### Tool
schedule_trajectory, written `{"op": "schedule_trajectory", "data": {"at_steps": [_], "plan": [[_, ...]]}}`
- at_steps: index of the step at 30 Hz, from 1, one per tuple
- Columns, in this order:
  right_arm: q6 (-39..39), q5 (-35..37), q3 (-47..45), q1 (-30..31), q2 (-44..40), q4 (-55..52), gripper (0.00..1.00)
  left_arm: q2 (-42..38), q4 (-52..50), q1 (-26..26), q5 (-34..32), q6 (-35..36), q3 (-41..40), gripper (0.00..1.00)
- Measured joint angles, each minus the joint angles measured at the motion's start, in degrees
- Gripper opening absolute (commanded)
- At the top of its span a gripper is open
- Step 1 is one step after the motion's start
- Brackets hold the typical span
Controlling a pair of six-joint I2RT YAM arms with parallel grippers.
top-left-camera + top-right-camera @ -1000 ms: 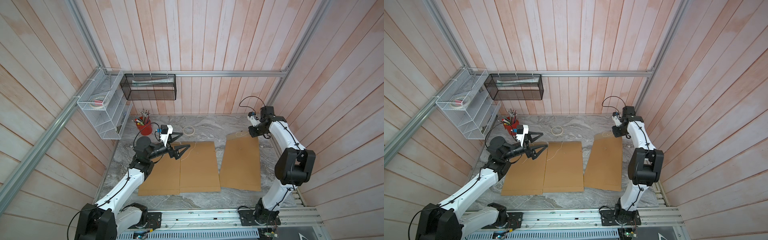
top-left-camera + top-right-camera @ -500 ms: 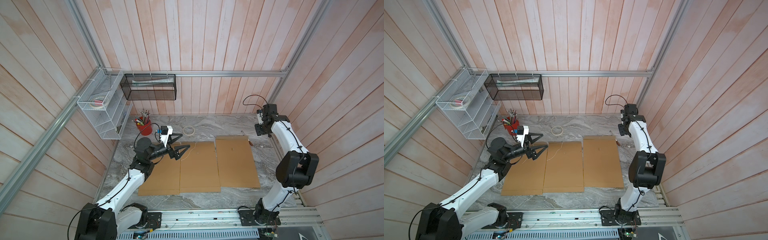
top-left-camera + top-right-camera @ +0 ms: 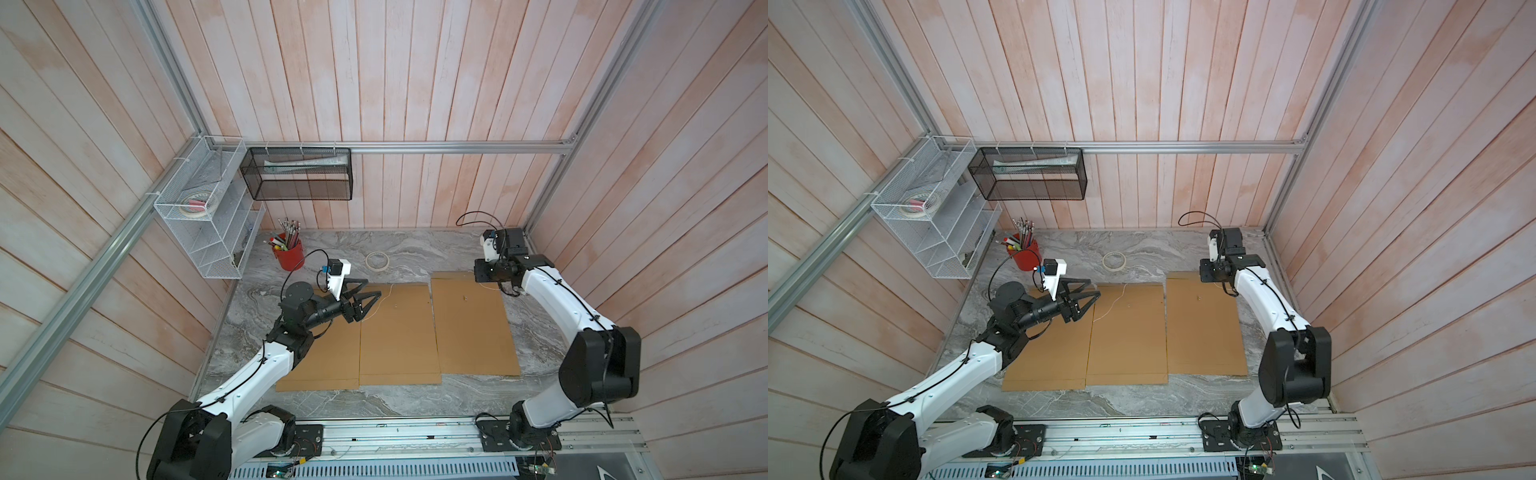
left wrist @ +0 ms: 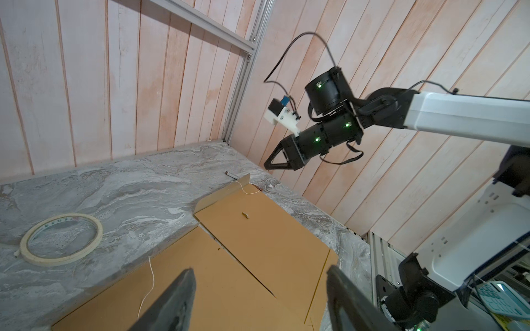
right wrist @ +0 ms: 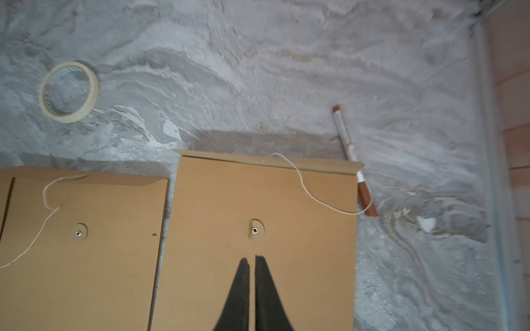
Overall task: Open the file bag
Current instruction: Place the file bag at the center of the board.
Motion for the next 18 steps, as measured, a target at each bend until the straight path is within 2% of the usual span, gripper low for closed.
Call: {"op": "schedule_trajectory", "data": {"at_steps": [5,10,18], "plan": [[2.8,-2.4,0.3,-0.4,10.8,4.9,0.07,-3.1,-0.5,-0.3,-3.3,-0.5,-2.5,0.74],[3.2,-3.8,4.8,-0.4,18.5,7.5,0.06,-5.7,-0.9,-0.3,-5.8,-0.4,-3.9,0.74],[2.8,-4.0,9.8,-0.4,23.8,9.6,0.06,-6.3,-2.3,-0.3,-7.9,-0.5,-4.1,0.74]]}}
